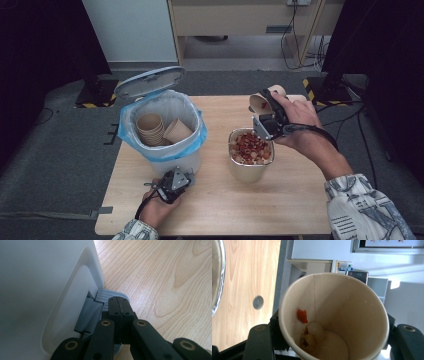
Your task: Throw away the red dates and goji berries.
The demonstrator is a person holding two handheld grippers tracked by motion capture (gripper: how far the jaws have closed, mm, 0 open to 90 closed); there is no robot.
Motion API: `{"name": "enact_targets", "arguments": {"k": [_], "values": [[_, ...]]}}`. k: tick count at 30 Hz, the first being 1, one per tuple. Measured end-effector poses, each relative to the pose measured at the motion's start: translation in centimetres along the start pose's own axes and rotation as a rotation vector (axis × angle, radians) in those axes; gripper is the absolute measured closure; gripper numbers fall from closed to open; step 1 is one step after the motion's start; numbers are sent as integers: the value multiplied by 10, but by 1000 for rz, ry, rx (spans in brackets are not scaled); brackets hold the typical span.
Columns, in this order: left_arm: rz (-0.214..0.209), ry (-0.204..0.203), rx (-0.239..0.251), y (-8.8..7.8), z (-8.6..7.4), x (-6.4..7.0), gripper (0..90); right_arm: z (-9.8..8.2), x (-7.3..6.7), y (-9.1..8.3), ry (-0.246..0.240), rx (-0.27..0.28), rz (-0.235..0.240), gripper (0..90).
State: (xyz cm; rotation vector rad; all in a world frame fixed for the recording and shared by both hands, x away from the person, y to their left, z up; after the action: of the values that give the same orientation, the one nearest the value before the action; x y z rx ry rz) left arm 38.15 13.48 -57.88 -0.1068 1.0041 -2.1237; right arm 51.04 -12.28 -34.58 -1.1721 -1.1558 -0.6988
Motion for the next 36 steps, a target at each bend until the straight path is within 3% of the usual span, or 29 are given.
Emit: {"name": "enact_targets", "arguments": {"k": [2,7,12,15,17,20,36], "values": [[0,4,-2,0,0,0,898,-1,1,1,20,3,2,335],[-1,4,-1,0,0,0,898,-6,8,7,154,37,11,335],[-1,3,-1,0,0,0,897,-8,12,9,208,52,16,335],[-2,-2,1,0,0,0,897,-9,17,10,302,83,32,335],[-2,-2,1,0,0,0,898,-9,18,11,317,90,34,335],[-2,-2,0,0,0,0,898,-9,20,11,381,115,46,335],[-2,-2,0,0,0,0,898,-2,29,14,503,183,69,332]]}}
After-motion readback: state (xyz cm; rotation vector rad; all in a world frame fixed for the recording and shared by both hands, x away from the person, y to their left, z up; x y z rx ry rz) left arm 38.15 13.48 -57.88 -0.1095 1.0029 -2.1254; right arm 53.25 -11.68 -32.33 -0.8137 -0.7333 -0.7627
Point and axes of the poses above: each handheld gripper's, and its own axes: y roughly forward along the jaws, z roughly out of its top, x roughly to its right, the point moved 9 cm from there along y, roughly forward along the jaws, and after that the axes turned 4 degrees about z, right-handed, at the moved point
